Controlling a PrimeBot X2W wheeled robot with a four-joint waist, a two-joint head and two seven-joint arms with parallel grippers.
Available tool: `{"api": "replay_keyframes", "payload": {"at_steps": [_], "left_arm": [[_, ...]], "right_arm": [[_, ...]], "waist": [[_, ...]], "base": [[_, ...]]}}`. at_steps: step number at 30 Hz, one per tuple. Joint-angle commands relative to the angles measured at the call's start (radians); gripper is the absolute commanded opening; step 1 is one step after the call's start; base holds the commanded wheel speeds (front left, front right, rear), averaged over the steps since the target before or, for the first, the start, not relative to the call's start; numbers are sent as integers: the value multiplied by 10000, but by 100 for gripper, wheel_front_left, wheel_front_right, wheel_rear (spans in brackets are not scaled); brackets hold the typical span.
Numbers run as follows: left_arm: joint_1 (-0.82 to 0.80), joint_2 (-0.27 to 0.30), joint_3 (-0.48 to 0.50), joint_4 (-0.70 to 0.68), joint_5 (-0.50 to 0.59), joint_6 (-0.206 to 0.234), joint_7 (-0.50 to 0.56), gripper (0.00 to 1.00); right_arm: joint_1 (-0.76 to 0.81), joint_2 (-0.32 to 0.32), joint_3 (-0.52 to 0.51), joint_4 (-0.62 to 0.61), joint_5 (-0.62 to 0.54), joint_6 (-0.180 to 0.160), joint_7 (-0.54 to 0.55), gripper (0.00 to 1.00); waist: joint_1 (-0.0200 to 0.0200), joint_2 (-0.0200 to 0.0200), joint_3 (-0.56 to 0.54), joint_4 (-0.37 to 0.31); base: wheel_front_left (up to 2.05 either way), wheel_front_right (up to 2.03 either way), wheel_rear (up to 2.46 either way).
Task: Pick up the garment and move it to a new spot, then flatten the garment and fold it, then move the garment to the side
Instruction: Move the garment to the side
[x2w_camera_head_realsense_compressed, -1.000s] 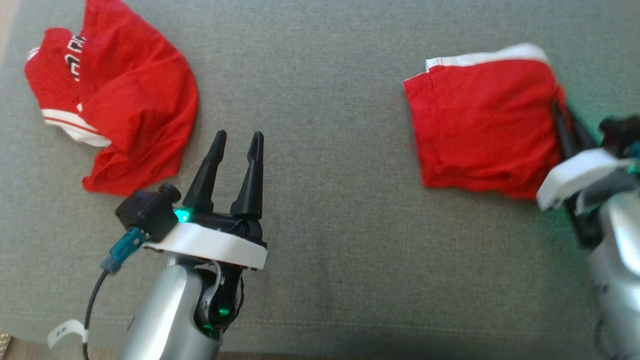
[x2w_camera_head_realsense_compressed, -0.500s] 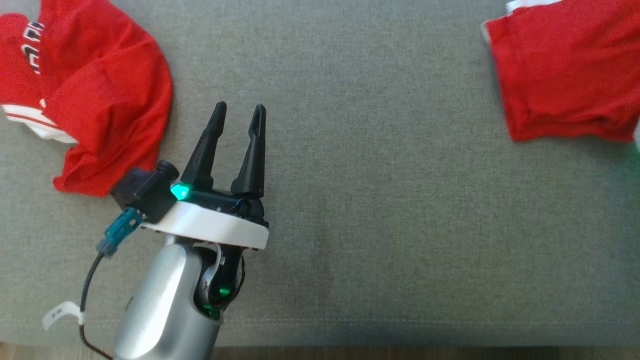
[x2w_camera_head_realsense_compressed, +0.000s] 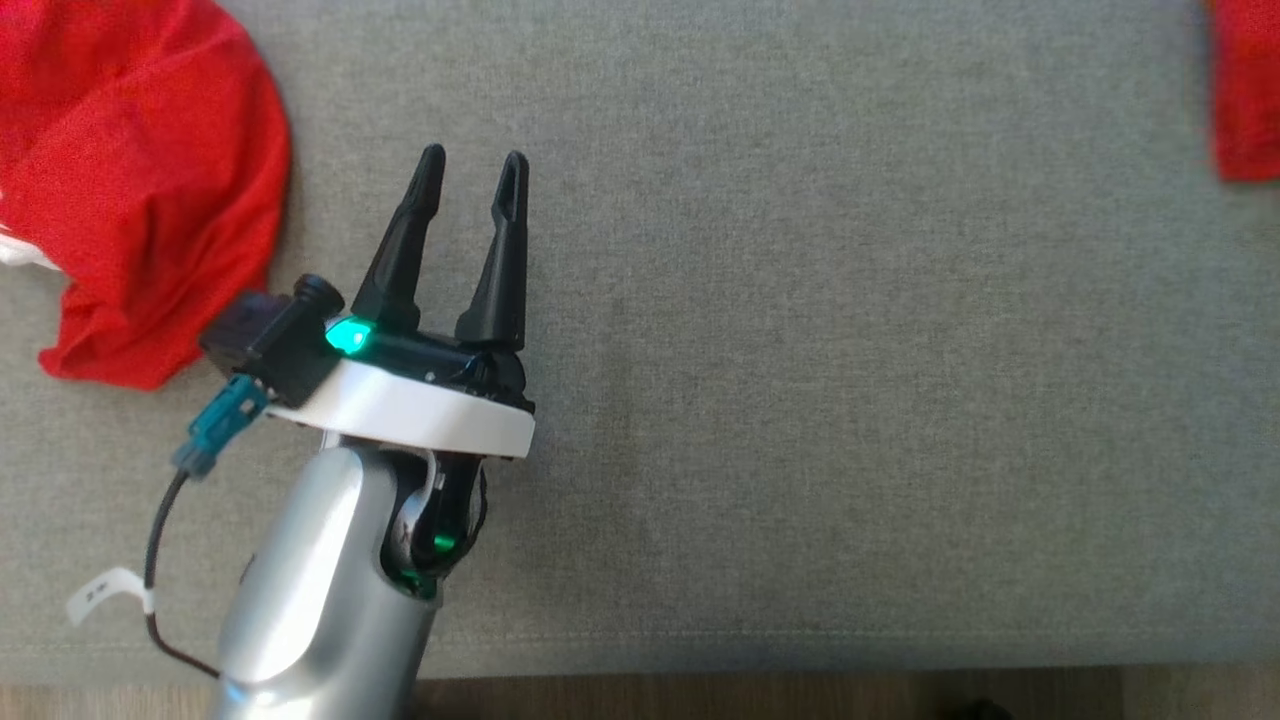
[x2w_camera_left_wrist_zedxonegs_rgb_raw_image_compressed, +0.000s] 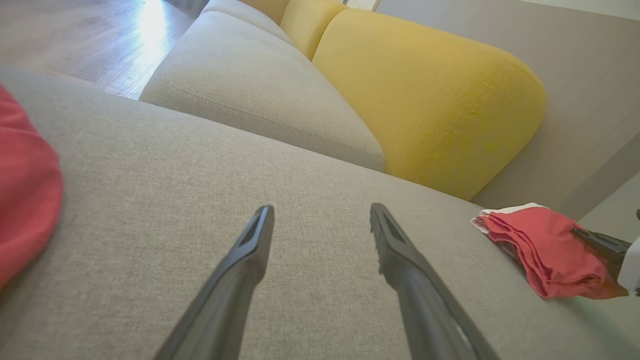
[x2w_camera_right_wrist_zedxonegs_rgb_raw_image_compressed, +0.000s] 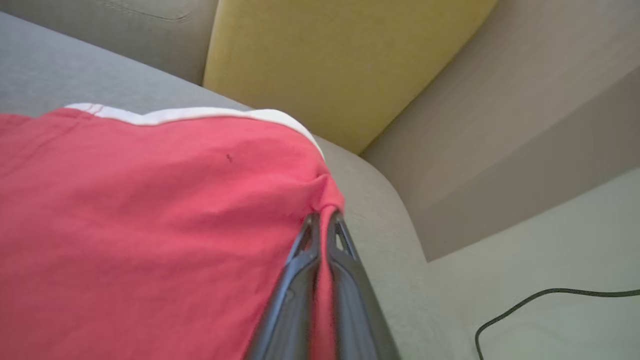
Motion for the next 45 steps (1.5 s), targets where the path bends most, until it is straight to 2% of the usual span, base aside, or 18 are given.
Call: {"api": "replay_keyframes", "payload": {"at_steps": [1,4,12,13,14,15,22,28,36,45], "left_arm": [[-262,83,302,-385,65,-100,-55,100],[-346,83,384,-379,121,-138,-55,100],[-429,83,476,-296,213,-193,-55,100],[-440,83,476,-271,212,-203,-55,100],[-442,83,485,-248,199,-206,-55,100],[-432,83,492,-223,184,-208,-55,100],[-144,83,484,-123,42,-203,-55,100],[248,83,533,-102,-51,-156,-55,100],[836,83,728,-155,-127,-36,-55,100],[1376,83,1060,-238,-106,42,-55,100]], "right_arm": [[-199,-395,-277,-270,-287,21,18,0],[-267,-157,-907,-471,-745,21,-14,0],[-180,256,-1481,-878,-1255,21,-173,0],[-137,314,-1544,-891,-1250,21,-208,22],[-91,361,-1600,-891,-1252,21,-240,57],[-50,448,-1690,-824,-1193,21,-169,100],[261,822,-1584,-983,-1176,21,-254,100],[372,1292,-1070,-1447,-1113,21,-316,100],[1147,2488,-26,-2645,-223,21,-479,100],[3184,3764,768,-4353,1277,21,-979,100]], "waist": [[-2,0,194,24],[-2,0,379,40],[-2,0,564,19],[-2,0,516,27],[-2,0,455,36],[-2,0,374,44],[-2,0,-492,90],[-2,0,-1518,136],[-2,0,-2637,167],[-2,0,-3402,147]], "base": [[0,0,0],[0,0,0],[0,0,0],[0,0,0],[0,0,0],[0,0,0],[0,0,0],[0,0,0],[0,0,0],[0,0,0]]}}
